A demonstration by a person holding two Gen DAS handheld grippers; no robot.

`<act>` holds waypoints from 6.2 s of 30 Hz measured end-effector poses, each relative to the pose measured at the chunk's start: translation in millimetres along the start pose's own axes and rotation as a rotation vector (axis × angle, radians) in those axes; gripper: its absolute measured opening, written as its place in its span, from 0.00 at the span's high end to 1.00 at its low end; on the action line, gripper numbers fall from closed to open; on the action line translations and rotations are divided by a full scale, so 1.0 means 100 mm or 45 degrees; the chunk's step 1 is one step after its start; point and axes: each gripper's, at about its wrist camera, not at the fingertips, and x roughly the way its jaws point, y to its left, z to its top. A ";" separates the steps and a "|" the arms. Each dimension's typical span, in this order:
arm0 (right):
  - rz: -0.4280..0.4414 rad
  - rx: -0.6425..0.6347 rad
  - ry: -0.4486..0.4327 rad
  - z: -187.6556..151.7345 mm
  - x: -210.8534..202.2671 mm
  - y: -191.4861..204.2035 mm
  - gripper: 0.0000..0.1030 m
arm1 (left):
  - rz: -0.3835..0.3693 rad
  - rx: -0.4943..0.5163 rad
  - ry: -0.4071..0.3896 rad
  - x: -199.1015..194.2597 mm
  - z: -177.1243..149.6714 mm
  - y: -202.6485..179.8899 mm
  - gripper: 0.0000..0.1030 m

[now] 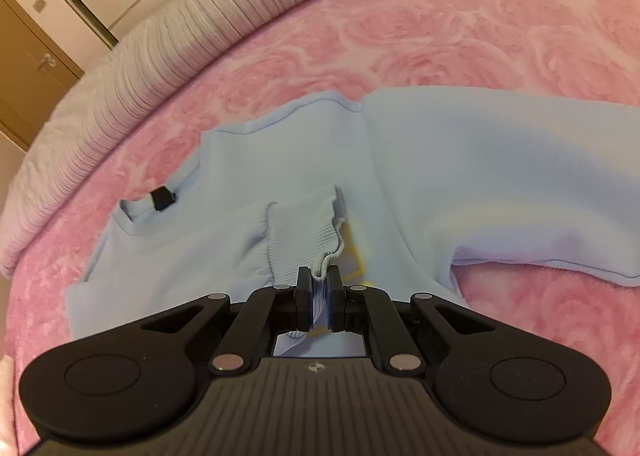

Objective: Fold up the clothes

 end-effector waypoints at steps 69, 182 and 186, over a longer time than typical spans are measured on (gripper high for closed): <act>-0.262 0.231 0.161 -0.23 -0.55 -0.51 0.46 | -0.253 -0.504 -0.074 0.86 0.80 -0.27 0.61; -0.161 -0.363 -0.268 -3.98 -3.71 0.08 0.23 | 0.143 0.526 -0.576 -2.17 -3.64 -0.02 0.61; -0.174 -0.362 -0.261 -3.98 -3.67 0.07 0.22 | 0.179 0.533 -0.552 -2.07 -3.66 -0.04 0.61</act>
